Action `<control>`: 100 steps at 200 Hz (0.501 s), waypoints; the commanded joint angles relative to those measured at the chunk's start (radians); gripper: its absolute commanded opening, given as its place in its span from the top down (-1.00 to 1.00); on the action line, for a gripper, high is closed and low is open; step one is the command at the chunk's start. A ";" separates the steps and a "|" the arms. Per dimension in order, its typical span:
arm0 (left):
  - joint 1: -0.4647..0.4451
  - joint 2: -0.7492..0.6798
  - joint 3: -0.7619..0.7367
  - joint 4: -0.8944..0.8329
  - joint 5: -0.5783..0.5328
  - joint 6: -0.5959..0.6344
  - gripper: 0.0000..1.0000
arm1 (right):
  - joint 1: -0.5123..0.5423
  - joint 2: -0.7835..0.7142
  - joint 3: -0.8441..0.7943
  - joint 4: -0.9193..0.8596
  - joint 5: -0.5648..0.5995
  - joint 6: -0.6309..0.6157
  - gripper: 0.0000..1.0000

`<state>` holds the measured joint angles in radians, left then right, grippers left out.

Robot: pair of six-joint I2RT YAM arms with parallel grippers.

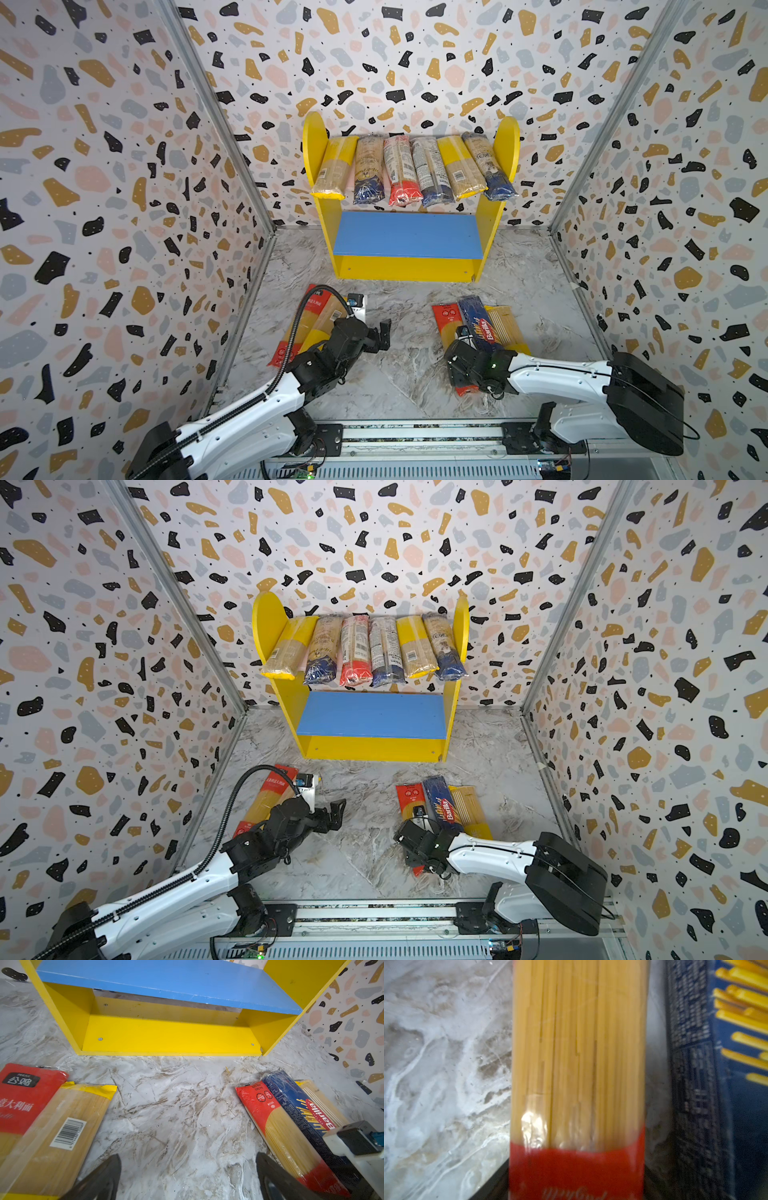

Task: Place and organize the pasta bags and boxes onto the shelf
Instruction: 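Lower the right gripper onto the red-topped spaghetti bag's end, then close the right gripper on the red-topped bag's end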

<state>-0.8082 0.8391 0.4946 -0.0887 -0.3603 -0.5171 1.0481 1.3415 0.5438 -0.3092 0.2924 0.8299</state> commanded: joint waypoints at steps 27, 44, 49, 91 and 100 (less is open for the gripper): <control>-0.005 -0.068 -0.004 -0.042 -0.042 -0.015 -0.99 | 0.036 0.067 -0.056 -0.030 -0.108 0.060 0.00; -0.005 -0.078 0.000 -0.059 -0.043 -0.016 -0.99 | 0.041 0.060 -0.055 -0.029 -0.106 0.060 0.19; -0.004 -0.081 0.001 -0.062 -0.043 -0.015 -0.99 | 0.043 0.057 -0.054 -0.028 -0.105 0.059 0.25; -0.005 -0.111 -0.002 -0.083 -0.051 -0.024 -0.99 | 0.046 0.009 -0.027 -0.043 -0.087 0.042 0.42; -0.005 -0.116 -0.004 -0.084 -0.051 -0.026 -0.99 | 0.046 -0.006 -0.020 -0.047 -0.080 0.037 0.47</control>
<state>-0.8082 0.7437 0.4866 -0.1654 -0.3874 -0.5308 1.0794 1.3300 0.5453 -0.2687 0.3119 0.8661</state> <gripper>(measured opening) 0.995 0.365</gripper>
